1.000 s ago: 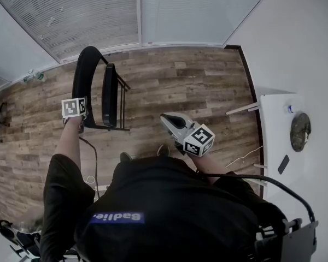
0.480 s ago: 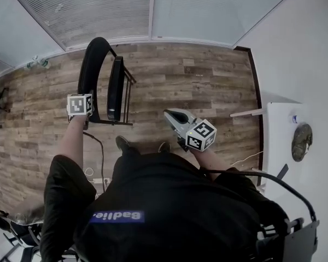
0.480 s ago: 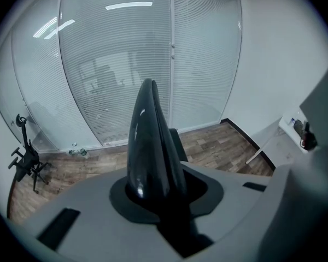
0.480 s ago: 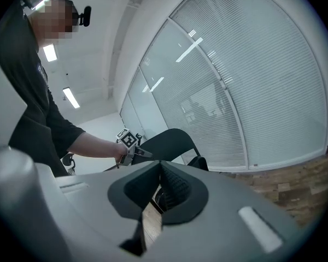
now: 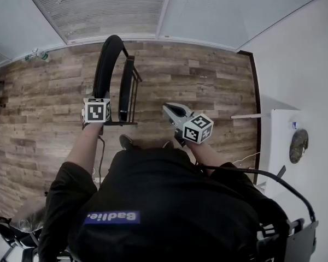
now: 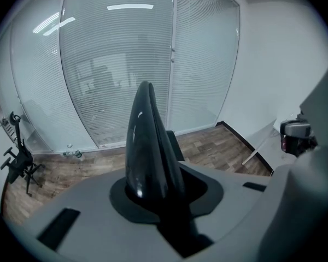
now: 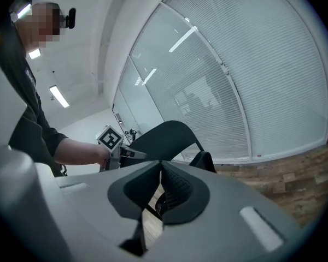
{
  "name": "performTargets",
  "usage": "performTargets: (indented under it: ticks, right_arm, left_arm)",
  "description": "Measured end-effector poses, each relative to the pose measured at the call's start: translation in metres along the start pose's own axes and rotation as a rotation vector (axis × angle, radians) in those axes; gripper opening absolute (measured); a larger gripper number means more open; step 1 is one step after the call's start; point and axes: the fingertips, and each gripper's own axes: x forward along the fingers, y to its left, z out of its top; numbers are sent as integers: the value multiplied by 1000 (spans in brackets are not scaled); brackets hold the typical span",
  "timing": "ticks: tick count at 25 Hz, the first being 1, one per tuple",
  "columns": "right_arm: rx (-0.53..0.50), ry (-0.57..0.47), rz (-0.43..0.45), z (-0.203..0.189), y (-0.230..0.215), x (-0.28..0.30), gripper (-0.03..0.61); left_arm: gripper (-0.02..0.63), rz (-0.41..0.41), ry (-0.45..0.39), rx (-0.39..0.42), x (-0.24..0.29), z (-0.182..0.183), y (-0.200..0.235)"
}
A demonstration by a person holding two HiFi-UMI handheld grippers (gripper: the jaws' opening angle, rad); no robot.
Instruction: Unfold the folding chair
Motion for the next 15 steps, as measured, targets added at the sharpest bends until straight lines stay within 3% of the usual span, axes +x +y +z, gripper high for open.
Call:
performTargets:
  ticks: [6, 11, 15]
  right_arm:
    - [52, 27, 22, -1, -2, 57, 8]
    - [85, 98, 69, -4, -27, 91, 25]
    - [203, 163, 92, -16, -59, 121, 69]
  left_arm:
    - [84, -12, -2, -15, 3, -1, 17]
    - [84, -11, -3, -31, 7, 3, 18]
    - [84, -7, 6, -29, 11, 6, 12]
